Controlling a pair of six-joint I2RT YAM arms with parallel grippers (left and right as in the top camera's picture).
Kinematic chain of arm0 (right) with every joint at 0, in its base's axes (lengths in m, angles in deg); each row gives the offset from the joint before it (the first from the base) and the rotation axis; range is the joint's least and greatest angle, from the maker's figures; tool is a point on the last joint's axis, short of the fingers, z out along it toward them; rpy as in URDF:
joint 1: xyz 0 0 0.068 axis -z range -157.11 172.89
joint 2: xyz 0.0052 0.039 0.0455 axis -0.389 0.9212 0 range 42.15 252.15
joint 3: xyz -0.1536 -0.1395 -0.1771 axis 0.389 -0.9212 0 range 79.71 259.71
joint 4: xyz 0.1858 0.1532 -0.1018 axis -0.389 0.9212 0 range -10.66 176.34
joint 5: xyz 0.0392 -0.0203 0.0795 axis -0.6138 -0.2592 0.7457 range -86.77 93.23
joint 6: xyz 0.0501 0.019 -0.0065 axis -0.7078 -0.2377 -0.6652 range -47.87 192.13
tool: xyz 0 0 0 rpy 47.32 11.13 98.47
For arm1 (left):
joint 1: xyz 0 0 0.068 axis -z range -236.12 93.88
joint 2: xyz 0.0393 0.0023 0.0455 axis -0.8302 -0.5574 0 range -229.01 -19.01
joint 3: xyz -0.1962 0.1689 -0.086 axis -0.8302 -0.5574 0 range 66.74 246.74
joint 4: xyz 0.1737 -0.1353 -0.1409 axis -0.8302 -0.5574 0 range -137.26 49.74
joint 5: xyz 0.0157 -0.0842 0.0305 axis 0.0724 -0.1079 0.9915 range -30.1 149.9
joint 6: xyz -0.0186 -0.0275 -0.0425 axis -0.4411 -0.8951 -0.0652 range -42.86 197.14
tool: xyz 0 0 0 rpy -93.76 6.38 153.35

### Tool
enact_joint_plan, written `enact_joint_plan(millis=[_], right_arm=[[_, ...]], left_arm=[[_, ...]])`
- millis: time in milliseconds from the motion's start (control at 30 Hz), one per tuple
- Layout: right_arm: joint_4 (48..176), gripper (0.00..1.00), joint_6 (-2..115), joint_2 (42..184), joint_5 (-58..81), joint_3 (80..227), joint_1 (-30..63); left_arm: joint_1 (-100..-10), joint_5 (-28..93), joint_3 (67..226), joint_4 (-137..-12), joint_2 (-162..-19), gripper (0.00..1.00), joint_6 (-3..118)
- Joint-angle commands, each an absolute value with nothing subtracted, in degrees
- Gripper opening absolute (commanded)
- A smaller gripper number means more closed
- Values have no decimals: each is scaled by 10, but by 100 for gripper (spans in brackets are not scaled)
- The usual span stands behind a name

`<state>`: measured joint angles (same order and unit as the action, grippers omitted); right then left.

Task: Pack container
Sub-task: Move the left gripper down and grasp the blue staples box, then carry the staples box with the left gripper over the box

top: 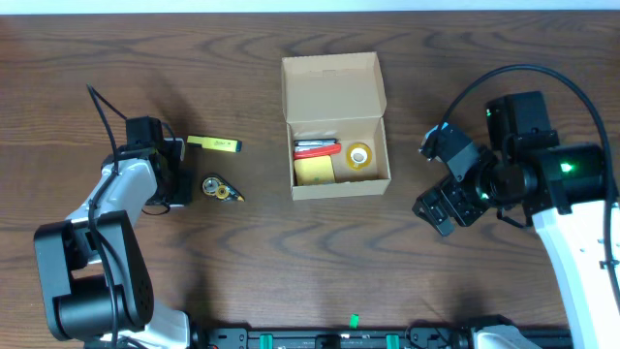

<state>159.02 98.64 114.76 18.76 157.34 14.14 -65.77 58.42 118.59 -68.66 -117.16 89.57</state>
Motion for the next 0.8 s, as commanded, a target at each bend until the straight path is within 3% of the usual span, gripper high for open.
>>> enact_joint_plan(millis=[0, 100, 433, 767], right_arm=[[1590, 99, 992, 1143, 189, 1576, 146], [1590, 99, 992, 1143, 189, 1576, 146], [1590, 99, 992, 1143, 189, 1576, 146], [1590, 99, 992, 1143, 189, 1576, 146]], left_arm=[[-659, 588, 1193, -687, -1180, 36, 898], [-659, 588, 1193, -687, -1180, 29, 898], [-658, 588, 1205, -696, -1176, 20, 873], [-630, 585, 1352, -819, -1143, 19, 894]])
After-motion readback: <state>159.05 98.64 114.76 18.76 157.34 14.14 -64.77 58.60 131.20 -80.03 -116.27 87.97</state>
